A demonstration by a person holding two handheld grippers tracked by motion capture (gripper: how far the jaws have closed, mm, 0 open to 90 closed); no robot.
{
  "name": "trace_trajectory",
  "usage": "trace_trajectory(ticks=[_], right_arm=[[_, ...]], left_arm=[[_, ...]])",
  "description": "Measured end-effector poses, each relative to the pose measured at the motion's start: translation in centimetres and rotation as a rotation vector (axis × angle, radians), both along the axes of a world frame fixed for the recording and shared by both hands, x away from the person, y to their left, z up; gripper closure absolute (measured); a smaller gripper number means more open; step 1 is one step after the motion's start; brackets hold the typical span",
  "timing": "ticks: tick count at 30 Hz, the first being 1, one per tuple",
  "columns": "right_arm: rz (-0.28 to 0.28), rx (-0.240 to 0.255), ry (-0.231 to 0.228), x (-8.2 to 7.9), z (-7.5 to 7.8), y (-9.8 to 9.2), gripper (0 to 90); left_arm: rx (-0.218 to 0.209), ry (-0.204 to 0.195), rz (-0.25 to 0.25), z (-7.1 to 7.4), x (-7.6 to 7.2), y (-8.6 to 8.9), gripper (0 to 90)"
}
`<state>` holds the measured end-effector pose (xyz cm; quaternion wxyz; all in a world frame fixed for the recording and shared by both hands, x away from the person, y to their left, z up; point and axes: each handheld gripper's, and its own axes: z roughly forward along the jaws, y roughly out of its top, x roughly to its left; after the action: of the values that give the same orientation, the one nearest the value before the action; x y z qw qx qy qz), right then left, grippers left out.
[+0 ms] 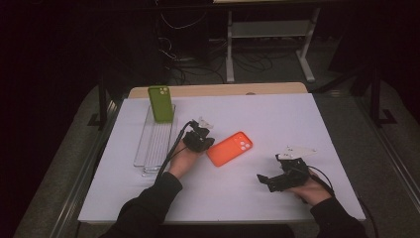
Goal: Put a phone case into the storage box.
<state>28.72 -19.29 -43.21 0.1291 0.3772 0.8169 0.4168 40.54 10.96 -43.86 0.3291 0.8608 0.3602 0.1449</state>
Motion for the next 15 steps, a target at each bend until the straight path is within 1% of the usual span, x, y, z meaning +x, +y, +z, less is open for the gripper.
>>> trace_trajectory(ticks=[2,4,8,11,12,13,15], right_arm=[[0.0,0.0,0.0,0.0,0.0,0.0,0.0],[0.001,0.0,0.0,0.0,0.0,0.0,0.0],[0.001,0.001,0.0,0.0,0.0,0.0,0.0],[0.0,0.002,0.002,0.0,0.1,0.0,0.0],[-0.001,0.003,0.003,0.0,0.1,0.0,0.0],[0.001,0.003,0.002,0.0,0.1,0.0,0.0],[0.001,0.001,0.001,0.0,0.1,-0.1,0.0]], left_arm=[[0.015,0.01,-0.005,-0.2,0.1,0.2,90.0],[-0.001,0.033,0.004,-0.4,0.1,0.3,90.0],[-0.005,0.048,-0.009,-0.3,-0.2,0.5,90.0],[0.0,0.058,-0.03,-0.1,-0.5,0.5,90.0],[-0.007,0.062,-0.033,-0.1,-0.7,0.4,90.0],[-0.003,0.068,-0.048,0.1,-0.8,0.4,90.0],[-0.003,0.068,-0.068,0.3,-1.1,0.3,90.0]])
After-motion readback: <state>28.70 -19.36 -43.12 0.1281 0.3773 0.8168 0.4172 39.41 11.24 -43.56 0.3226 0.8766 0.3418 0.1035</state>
